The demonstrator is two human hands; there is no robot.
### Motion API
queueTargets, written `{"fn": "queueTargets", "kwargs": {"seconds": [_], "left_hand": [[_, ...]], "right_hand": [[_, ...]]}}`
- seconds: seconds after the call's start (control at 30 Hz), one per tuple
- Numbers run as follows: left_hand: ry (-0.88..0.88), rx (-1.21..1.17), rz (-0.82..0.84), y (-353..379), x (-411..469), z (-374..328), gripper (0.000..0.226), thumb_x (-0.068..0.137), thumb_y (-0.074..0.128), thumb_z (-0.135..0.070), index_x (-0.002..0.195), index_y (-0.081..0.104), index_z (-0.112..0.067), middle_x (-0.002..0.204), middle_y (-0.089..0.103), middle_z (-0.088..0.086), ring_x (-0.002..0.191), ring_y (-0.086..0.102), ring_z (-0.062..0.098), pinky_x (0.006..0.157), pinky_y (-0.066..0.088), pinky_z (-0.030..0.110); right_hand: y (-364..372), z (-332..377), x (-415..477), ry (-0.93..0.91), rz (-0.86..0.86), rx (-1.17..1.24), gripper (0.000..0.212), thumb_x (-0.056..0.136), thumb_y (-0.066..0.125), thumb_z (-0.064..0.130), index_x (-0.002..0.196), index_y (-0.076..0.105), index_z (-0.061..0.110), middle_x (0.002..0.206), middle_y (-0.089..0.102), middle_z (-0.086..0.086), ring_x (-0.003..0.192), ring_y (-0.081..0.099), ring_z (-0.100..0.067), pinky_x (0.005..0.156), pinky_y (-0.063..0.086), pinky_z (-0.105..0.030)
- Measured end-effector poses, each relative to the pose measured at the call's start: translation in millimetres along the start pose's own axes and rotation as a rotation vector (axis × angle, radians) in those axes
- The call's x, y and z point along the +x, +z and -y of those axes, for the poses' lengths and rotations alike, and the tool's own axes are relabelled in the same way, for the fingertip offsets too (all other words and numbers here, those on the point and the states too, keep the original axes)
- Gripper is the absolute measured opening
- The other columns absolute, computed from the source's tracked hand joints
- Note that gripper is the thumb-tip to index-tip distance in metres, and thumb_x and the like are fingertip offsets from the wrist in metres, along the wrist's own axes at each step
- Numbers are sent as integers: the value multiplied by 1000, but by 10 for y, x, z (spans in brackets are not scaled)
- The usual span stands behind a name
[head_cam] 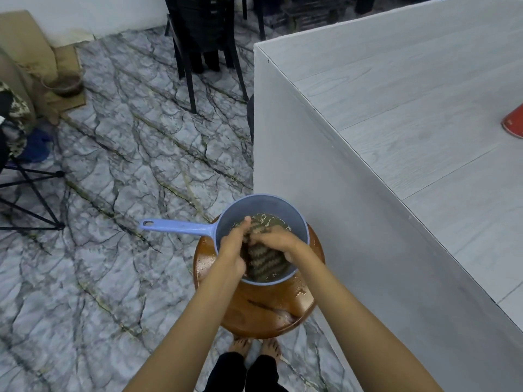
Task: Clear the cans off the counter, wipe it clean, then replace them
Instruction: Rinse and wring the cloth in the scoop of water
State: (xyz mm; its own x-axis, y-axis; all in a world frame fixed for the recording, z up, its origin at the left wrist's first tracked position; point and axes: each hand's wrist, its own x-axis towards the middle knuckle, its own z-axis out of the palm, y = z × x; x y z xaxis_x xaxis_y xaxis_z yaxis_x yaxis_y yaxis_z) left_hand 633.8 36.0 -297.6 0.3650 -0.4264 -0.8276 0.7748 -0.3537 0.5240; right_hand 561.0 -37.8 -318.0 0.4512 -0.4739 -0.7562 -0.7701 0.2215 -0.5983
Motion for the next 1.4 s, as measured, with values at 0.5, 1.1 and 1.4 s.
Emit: {"fn": "queueTargets", "kwargs": {"seconds": [0.5,1.1,1.4], "left_hand": [[434,286,788,81,-43,-281,20,75,65,-15,93,72,-12,89,73,7,97,68,21,79,55,27],[271,292,619,253,29,-400,35,67,72,-44,51,57,-15,37,34,-5,31,31,8,38,35,20],[408,413,323,364,79,-369,54,83,64,-38,37,44,-17,29,33,-3,26,27,11,35,29,19]], "right_hand": [[-563,104,-375,-247,653,12,48,87,56,2,133,40,10,139,45,-5,120,47,-11,105,35,-24],[-56,24,-189,-278,333,151,34,74,76,16,104,64,6,98,68,-1,100,60,-14,101,43,-33],[169,41,-235,-457,-102,4,22,75,70,17,93,66,5,96,69,-9,92,64,-20,88,50,-33]]}}
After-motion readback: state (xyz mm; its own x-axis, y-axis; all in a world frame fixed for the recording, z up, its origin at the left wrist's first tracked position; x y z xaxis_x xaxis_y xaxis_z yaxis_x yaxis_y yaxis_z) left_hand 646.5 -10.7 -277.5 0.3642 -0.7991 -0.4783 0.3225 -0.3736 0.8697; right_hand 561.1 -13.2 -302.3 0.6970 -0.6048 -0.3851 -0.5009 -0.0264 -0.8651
